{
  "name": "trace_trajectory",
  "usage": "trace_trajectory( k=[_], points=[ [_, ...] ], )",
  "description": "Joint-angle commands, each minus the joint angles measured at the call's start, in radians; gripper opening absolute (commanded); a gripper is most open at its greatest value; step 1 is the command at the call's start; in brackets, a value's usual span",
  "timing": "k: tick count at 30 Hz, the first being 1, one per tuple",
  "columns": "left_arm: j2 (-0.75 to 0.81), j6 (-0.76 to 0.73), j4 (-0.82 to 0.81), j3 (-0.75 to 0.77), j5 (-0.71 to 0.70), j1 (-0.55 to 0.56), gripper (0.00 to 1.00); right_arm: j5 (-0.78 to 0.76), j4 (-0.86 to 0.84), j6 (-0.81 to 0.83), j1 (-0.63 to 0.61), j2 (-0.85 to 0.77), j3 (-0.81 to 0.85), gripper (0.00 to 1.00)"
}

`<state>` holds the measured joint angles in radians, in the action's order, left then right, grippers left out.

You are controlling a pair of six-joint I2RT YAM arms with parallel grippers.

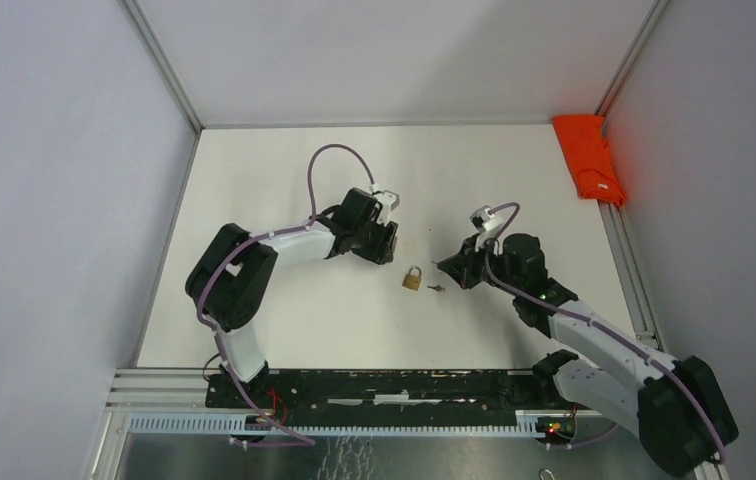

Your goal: Unlock with the key

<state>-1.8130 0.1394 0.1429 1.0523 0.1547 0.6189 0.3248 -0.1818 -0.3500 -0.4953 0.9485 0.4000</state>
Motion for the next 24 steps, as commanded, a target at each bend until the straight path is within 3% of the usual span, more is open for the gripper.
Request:
trace_trajectory(
  k=[1,14,24],
  points=[
    [0.011,-0.065,-0.121,-0.043,0.139,0.009,0.02,0.118,-0.212,-0.058,0.006,0.110,0.047,0.00],
    [-0.018,-0.074,-0.184,-0.054,0.140,-0.009,0.02,0.365,-0.583,-0.322,0.054,0.587,0.181,0.00],
    [-0.024,-0.069,-0.183,-0.050,0.137,-0.015,0.02,0.346,-0.550,-0.342,0.096,0.732,0.232,0.00]
  ],
)
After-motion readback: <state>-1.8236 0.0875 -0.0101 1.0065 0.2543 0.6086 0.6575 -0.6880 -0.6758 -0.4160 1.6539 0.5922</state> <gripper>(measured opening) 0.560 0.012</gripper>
